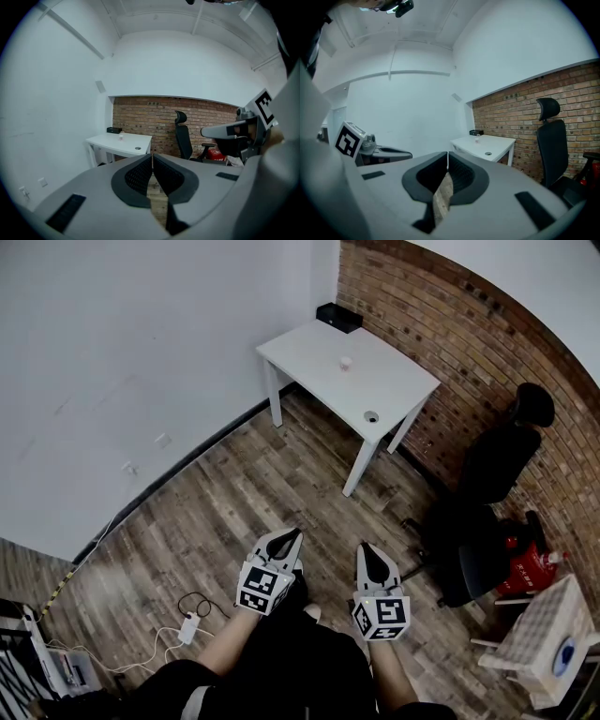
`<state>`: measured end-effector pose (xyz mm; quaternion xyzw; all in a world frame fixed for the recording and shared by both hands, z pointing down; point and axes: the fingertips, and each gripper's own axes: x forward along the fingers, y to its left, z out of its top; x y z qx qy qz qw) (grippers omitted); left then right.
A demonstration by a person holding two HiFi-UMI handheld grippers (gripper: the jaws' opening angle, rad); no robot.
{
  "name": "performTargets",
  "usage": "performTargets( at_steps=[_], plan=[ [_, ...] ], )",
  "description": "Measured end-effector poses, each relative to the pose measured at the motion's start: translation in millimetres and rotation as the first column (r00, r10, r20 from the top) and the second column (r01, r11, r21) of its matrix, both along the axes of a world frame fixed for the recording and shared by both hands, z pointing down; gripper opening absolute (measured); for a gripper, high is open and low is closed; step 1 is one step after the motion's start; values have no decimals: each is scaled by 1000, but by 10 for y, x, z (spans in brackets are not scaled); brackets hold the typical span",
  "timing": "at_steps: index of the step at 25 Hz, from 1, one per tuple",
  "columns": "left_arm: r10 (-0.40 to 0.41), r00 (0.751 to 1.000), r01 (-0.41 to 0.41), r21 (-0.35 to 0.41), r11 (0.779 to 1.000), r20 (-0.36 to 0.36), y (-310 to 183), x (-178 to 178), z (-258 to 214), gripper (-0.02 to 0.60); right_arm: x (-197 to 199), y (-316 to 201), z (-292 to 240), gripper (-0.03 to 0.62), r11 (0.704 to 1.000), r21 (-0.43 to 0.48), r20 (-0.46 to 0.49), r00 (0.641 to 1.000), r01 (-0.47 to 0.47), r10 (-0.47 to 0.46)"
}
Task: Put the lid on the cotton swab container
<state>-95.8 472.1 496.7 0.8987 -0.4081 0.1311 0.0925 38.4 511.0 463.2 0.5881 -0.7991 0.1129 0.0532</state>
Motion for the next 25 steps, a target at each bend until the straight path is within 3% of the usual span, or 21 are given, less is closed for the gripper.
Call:
performTargets(
  at_steps=[10, 25],
  plan=[
    [33, 999, -33, 7, 999, 9, -163, 218, -20, 20, 115, -113, -47, 23, 1000, 1, 9, 1000, 3, -3],
    [14, 1000, -14, -31, 999, 2, -508, 270, 50, 20, 106, -446, -2, 23, 1000, -16, 10, 1000, 19, -19]
  ],
)
